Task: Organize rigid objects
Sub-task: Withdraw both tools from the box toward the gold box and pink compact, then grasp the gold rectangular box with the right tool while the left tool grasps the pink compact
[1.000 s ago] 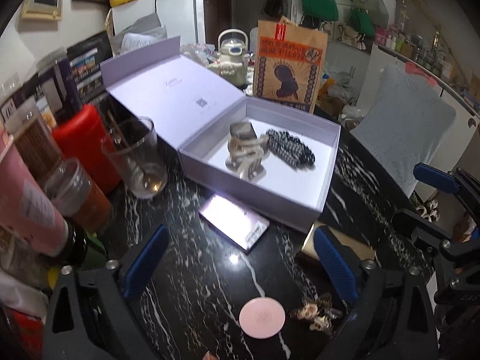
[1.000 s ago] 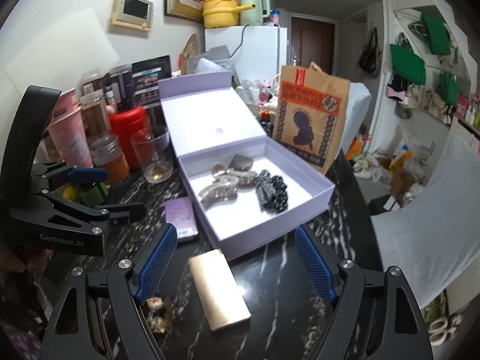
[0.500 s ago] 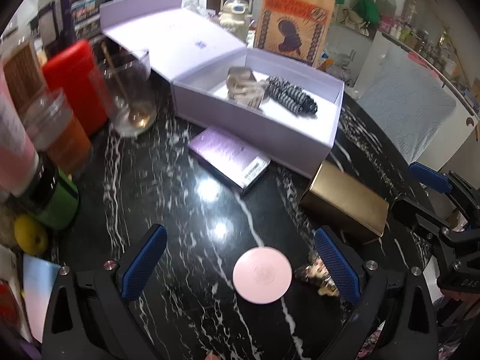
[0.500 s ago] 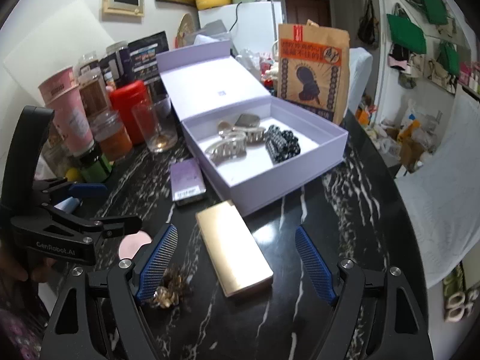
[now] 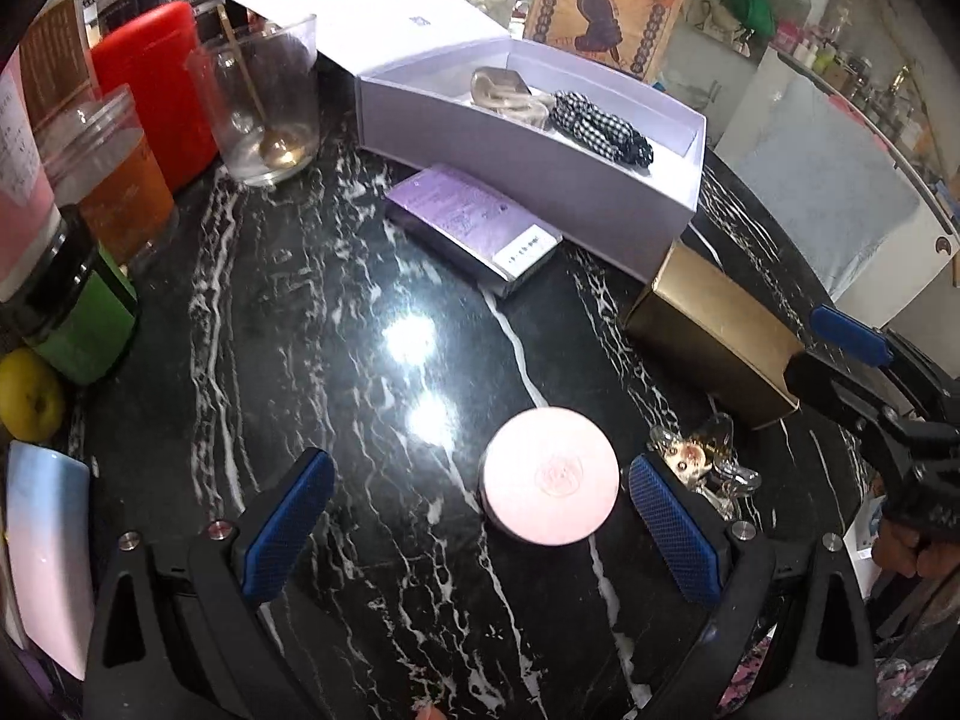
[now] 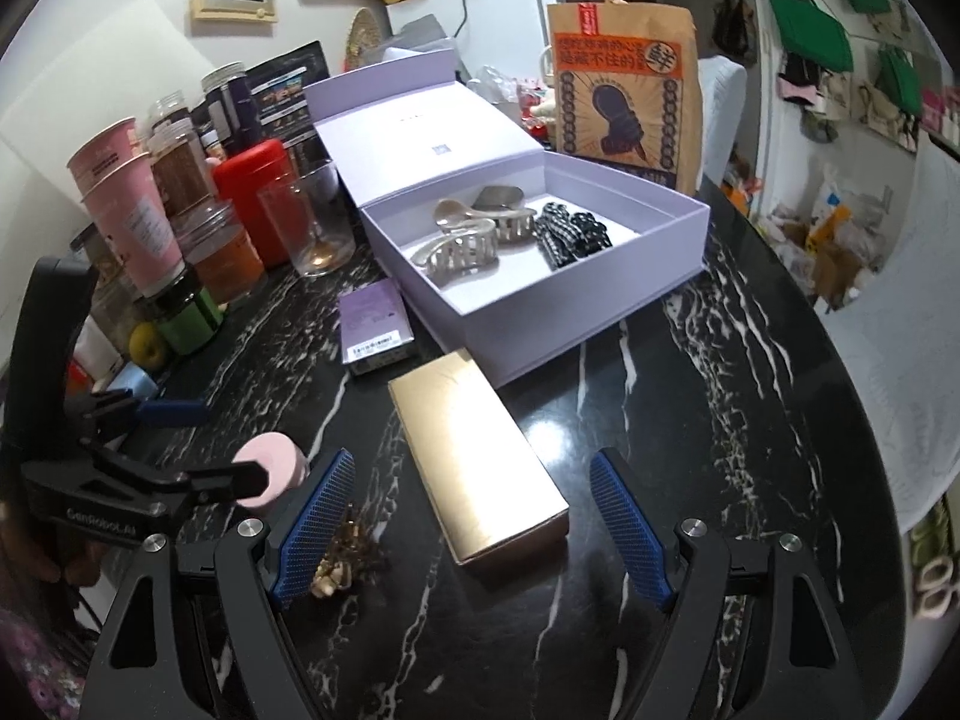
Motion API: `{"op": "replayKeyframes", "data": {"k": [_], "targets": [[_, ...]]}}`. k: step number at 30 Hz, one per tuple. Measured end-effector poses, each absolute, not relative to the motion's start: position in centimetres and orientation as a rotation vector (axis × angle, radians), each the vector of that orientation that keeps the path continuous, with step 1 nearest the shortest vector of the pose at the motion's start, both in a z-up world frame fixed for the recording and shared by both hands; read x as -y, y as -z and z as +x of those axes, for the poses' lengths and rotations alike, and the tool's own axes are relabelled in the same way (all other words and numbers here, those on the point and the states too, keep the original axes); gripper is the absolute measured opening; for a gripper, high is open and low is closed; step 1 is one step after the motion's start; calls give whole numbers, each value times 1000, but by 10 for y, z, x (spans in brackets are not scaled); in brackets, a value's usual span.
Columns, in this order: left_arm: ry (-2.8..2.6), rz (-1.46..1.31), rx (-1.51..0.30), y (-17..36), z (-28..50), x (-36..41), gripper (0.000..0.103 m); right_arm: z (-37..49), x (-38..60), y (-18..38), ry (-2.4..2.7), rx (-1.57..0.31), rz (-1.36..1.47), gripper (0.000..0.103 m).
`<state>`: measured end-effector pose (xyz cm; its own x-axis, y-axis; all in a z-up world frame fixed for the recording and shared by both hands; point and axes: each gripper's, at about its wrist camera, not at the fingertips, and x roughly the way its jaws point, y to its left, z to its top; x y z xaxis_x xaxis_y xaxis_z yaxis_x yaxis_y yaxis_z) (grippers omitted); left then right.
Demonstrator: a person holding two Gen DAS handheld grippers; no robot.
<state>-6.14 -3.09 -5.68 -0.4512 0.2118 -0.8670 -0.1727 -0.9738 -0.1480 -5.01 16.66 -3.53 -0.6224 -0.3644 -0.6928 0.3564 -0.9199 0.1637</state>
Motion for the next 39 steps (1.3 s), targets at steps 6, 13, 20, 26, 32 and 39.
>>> {"op": "replayKeyframes", "data": {"k": [6,13,20,26,32,39], "targets": [[-2432,-1552,87,70,-64,27,101,-56,-161,45,2506,-26,1109,82],[-2491,-1517,-48,72,-66,17,101,-69,-155,54,2496,-45,1139,82],[-2521,-1445,-13,73,-67,21,98,-80,-146,58,2458,-44,1146,82],[-2549,-1364,-116,71,-63,14,71,-90,-143,65,2438,-8,1167,75],[-2563,-1342,-96,69,-69,14,50,-93,-145,69,2408,27,1186,50],[-2552,-1346,-49,68,-74,19,50,-88,-153,67,2418,24,1209,49]]}}
